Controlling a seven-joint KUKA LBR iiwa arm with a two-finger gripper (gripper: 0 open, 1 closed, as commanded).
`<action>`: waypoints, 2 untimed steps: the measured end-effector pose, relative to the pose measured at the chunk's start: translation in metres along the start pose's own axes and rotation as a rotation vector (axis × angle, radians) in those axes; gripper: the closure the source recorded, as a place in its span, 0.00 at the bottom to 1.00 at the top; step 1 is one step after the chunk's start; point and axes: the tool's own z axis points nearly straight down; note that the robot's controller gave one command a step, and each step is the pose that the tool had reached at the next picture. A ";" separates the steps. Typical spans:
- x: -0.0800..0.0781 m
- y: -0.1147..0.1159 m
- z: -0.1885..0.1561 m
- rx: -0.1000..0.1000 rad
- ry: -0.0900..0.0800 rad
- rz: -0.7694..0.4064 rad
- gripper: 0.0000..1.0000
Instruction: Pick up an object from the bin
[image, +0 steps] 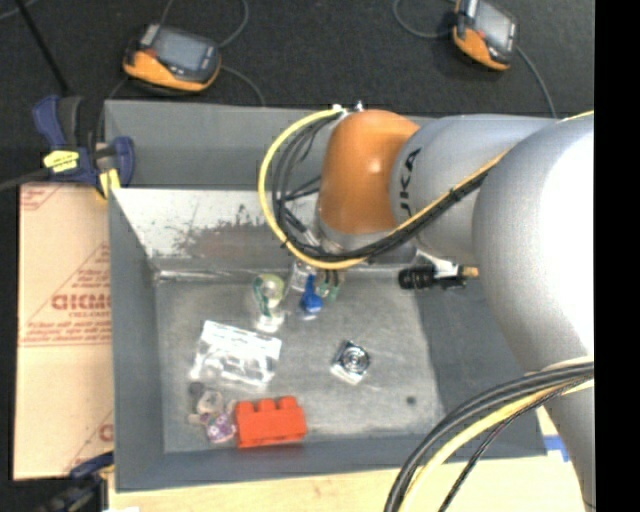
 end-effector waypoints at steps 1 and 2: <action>0.030 0.021 -0.166 -0.004 -0.005 -0.024 1.00; 0.046 -0.007 -0.079 0.004 0.009 -0.460 1.00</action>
Offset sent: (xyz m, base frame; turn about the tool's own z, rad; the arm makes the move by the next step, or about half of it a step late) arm -0.0231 0.0307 0.1596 -0.0168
